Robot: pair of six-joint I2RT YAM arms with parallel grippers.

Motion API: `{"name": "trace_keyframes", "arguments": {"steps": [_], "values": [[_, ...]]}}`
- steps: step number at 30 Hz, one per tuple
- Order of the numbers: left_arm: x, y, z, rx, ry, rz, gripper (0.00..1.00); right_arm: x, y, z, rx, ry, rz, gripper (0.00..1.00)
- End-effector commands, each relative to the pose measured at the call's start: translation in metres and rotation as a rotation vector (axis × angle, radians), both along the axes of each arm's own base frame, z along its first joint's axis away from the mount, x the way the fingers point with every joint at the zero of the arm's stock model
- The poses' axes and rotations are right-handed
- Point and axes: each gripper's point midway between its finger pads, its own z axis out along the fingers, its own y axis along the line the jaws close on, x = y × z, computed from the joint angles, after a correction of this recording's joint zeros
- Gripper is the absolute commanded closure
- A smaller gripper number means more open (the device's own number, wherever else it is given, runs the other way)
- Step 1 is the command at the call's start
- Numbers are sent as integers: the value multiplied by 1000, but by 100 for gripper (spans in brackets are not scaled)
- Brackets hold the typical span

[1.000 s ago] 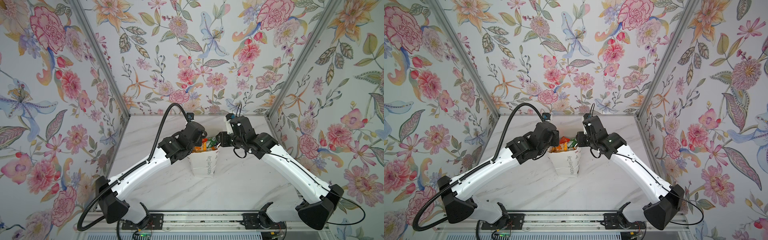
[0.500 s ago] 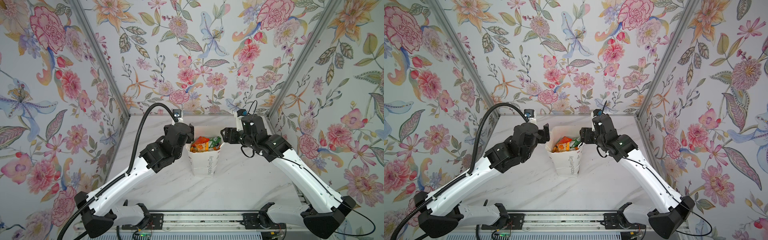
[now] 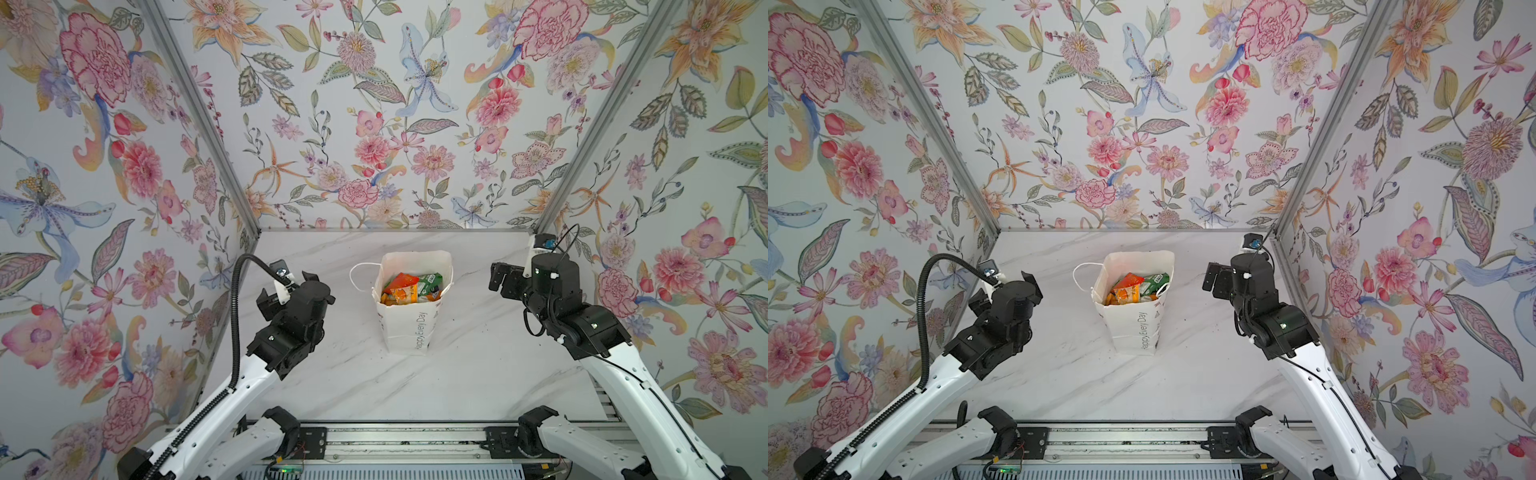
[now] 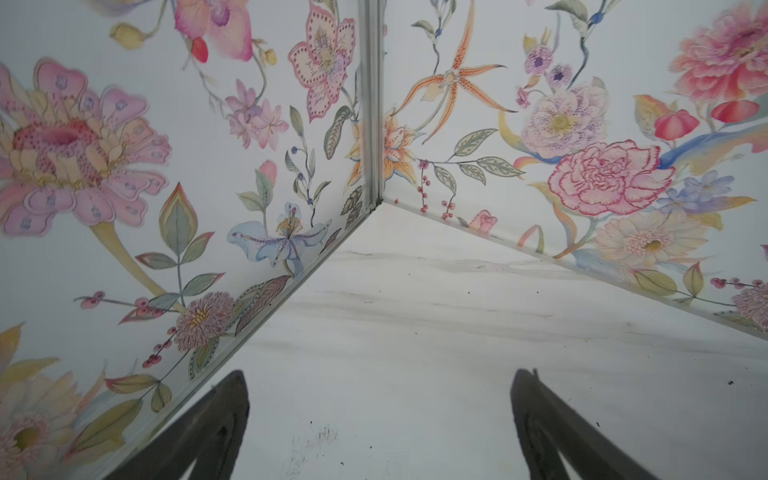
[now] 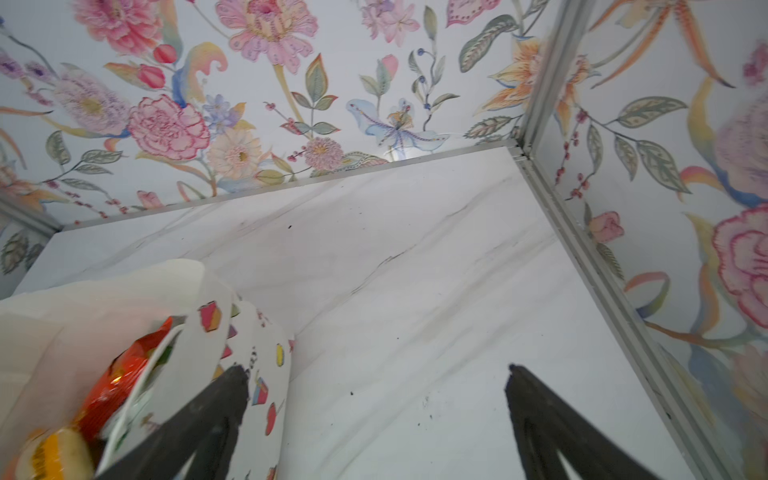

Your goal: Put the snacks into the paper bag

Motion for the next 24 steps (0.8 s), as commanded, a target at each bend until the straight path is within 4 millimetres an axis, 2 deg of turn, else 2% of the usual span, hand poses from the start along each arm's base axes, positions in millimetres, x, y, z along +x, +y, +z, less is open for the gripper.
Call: {"name": "trace_keyframes", "arguments": {"steps": [1,4,7,11,17,20,21,24], "values": [[3,11,-19,-23,-77,57,1,3,-32,-27,-59,-11,-116,1],[5,19,-48,48,-65,92,1,3,-56,-58,-45,-25,-218,1],[8,25,-66,122,-77,124,1,7,-72,-88,-73,-86,-278,1],[16,35,-77,220,-47,155,1,15,-55,-117,-106,-147,-105,1],[23,45,-89,306,-53,138,1,23,-61,-149,-214,-184,-105,1],[24,40,-100,344,-82,76,1,32,-64,-172,-255,-161,-111,1],[19,41,-111,367,-67,53,1,35,-63,-179,-254,-152,-103,1],[16,33,-102,454,-130,4,1,45,-48,-194,-253,-142,-15,1]]}}
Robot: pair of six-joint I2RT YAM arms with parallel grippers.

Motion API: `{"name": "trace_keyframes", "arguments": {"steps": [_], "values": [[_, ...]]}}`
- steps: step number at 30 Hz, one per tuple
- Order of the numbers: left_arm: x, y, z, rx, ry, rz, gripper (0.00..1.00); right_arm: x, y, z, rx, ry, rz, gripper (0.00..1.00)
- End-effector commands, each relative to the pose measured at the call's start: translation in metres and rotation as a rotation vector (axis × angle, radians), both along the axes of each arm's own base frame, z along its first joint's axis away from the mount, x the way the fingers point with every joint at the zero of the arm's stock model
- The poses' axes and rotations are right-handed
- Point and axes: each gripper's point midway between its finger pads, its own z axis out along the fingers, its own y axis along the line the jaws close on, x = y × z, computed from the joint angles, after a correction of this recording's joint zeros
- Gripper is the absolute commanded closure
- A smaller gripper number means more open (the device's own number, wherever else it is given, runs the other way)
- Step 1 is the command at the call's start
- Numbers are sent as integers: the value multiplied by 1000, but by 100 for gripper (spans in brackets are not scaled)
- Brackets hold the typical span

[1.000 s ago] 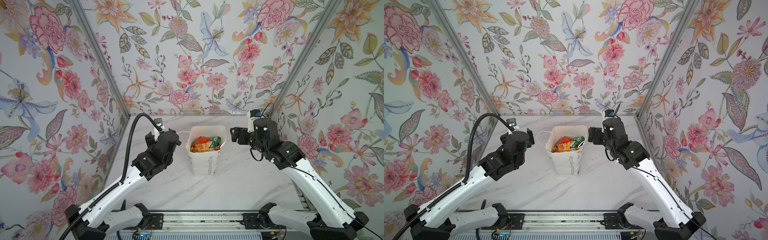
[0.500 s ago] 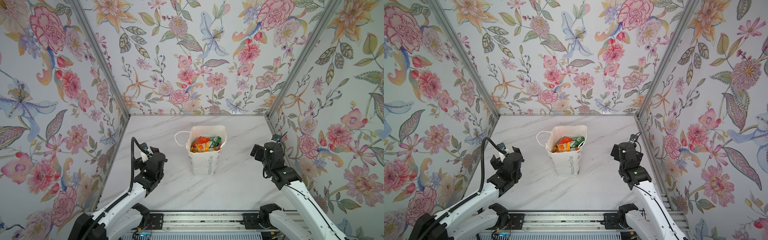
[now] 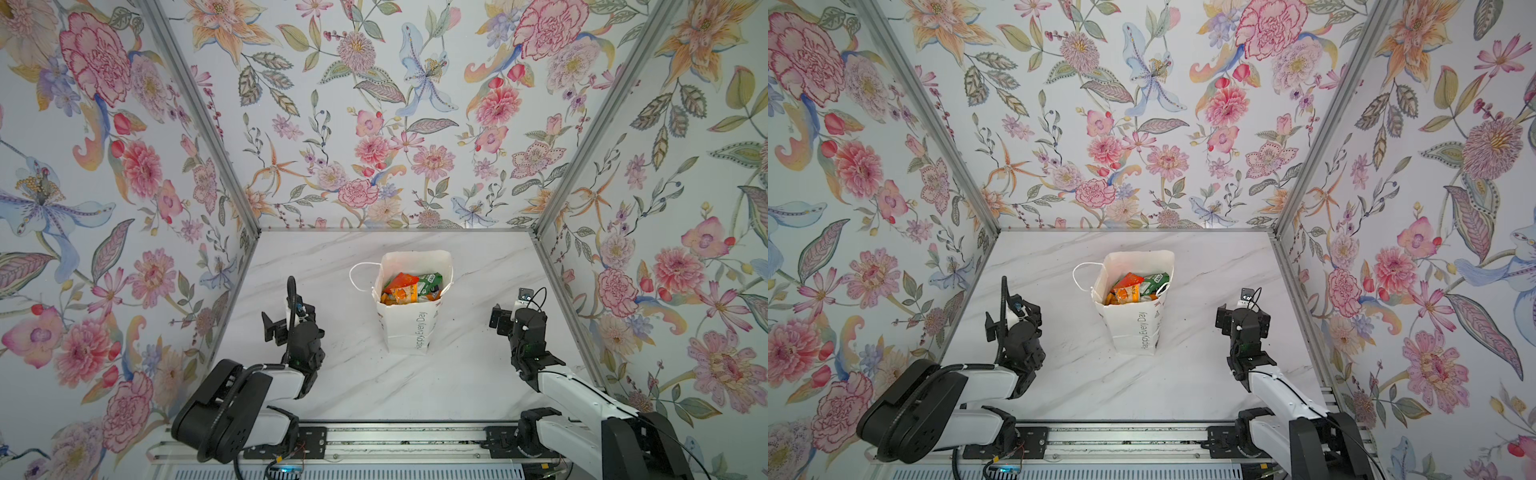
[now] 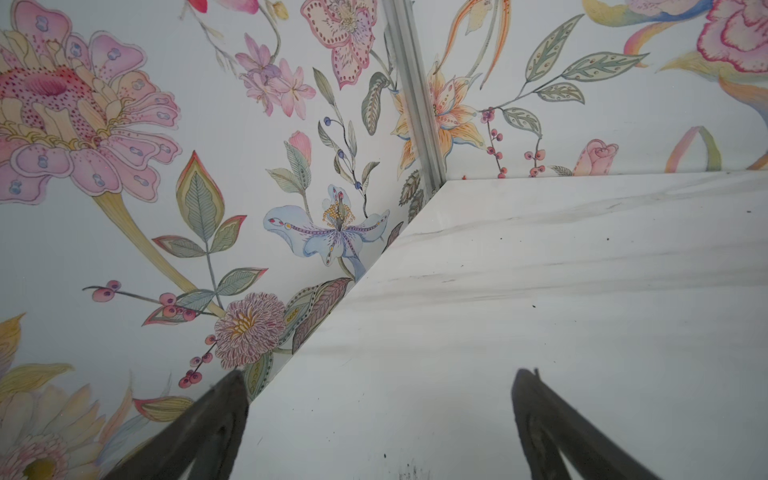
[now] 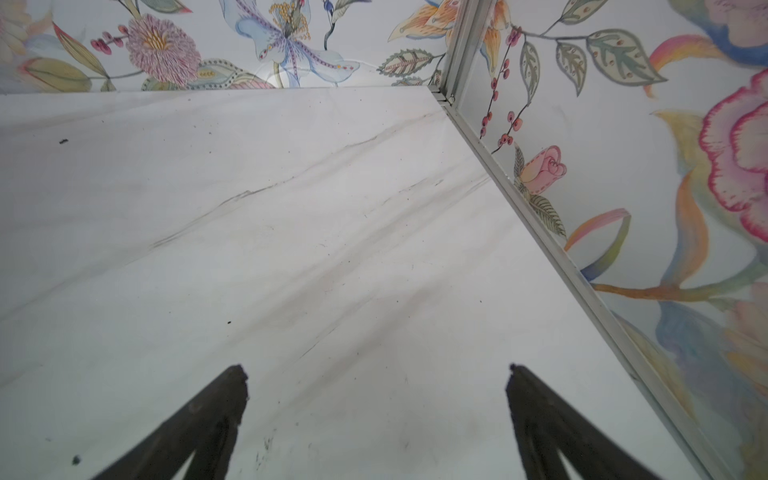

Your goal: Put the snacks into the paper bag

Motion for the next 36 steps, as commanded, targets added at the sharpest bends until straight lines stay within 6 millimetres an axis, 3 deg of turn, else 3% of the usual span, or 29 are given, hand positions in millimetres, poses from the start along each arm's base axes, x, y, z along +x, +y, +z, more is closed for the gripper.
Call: {"name": "trace_keyframes", "arguments": {"steps": [1,3,9,11,13,19,20,22,26,32,36], "values": [[1,-10,44,57,-195,-88,1,17,17,16,-8,-127,100,1],[11,-16,30,52,-173,-137,1,23,24,18,-32,-153,138,1],[18,-16,31,41,-175,-173,1,33,39,24,-105,-220,250,1],[20,-16,29,38,-166,-178,1,34,46,17,-119,-227,303,1],[24,-15,27,29,-155,-187,1,37,39,21,-115,-265,250,1],[37,-13,16,7,-100,-222,1,43,19,7,-30,-271,212,1],[38,-12,25,-18,-134,-226,1,46,9,6,-35,-245,140,1],[43,-7,18,-47,-109,-222,1,53,2,-2,8,-192,116,1],[65,2,13,-130,-84,-255,1,53,-4,-2,28,-192,107,1],[58,2,3,-133,-94,-267,1,53,-4,-2,28,-193,108,1],[55,1,8,-120,-120,-273,1,53,-4,-2,28,-192,107,1]]}}
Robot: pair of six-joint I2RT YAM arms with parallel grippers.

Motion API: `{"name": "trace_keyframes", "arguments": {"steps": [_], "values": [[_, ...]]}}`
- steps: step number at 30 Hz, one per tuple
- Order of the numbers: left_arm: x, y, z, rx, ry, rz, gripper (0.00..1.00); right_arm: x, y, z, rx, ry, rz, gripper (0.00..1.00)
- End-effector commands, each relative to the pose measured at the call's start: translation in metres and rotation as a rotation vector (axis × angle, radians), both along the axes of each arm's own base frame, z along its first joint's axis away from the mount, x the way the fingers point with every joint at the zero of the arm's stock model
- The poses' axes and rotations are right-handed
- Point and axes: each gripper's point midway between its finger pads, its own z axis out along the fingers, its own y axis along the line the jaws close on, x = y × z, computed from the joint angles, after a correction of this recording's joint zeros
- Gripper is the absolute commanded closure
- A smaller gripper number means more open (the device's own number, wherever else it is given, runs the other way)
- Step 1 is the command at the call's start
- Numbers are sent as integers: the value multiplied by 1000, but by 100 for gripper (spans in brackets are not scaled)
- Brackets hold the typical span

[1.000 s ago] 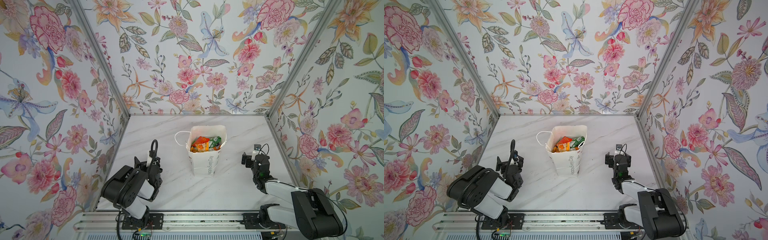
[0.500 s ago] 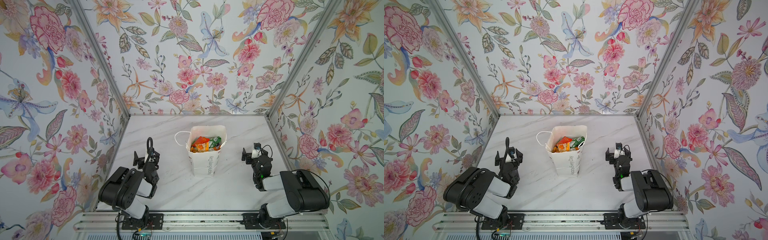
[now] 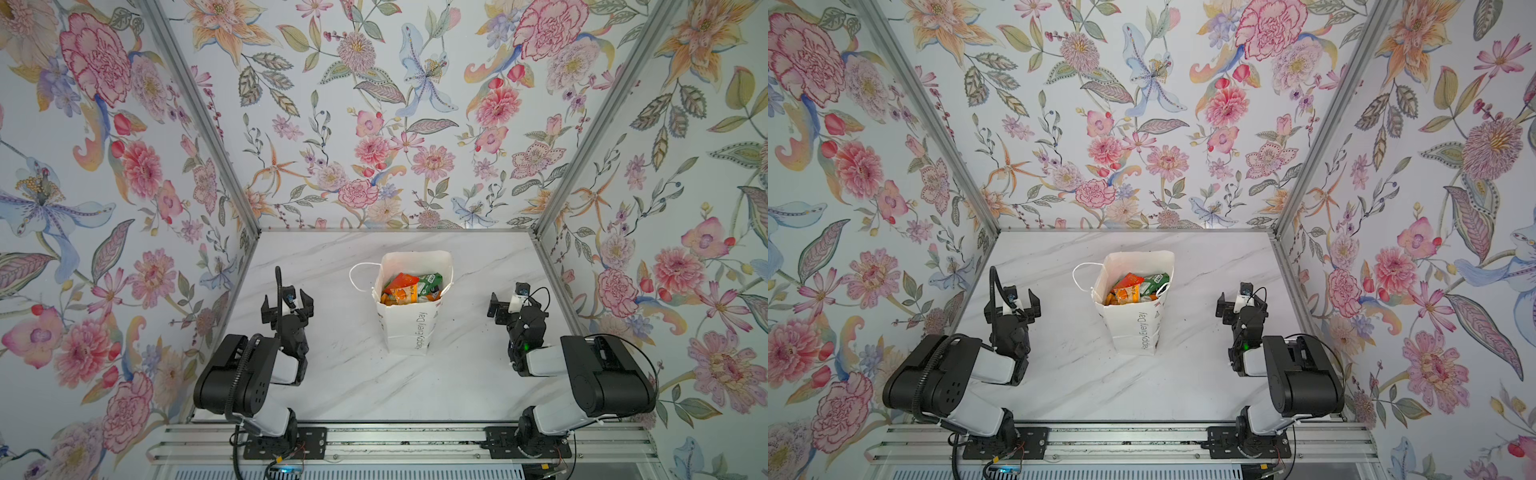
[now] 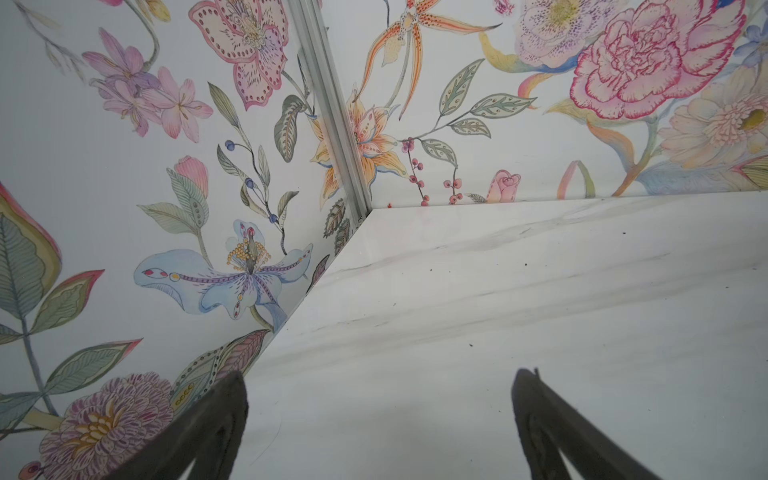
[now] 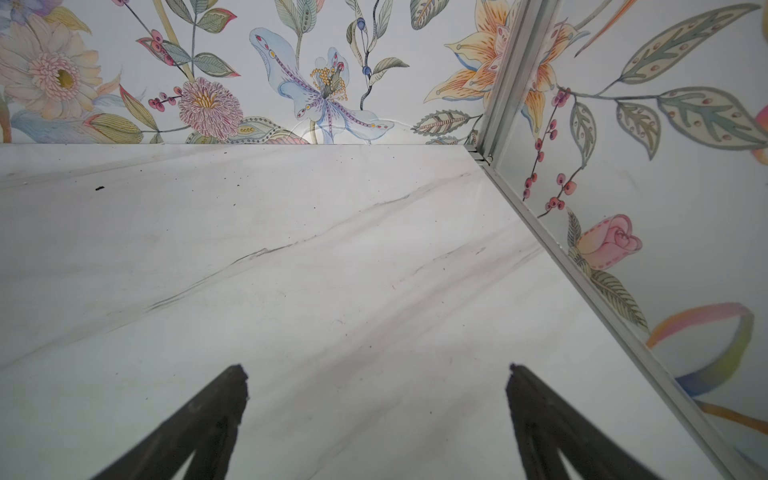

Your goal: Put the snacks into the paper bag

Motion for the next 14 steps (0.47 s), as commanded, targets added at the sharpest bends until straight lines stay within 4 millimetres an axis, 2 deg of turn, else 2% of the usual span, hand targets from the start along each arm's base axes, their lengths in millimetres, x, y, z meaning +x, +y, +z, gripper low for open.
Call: {"name": "trace_keyframes", "arguments": {"steps": [1,5,14], "values": [[-2,-3,8,-19,-50,-24,1,3,1,4,16,-12,2,1],[-1,-4,9,-14,-55,-26,1,5,8,4,13,-4,43,1],[-1,-4,5,-14,-33,-24,1,4,10,4,7,-7,51,1]]}}
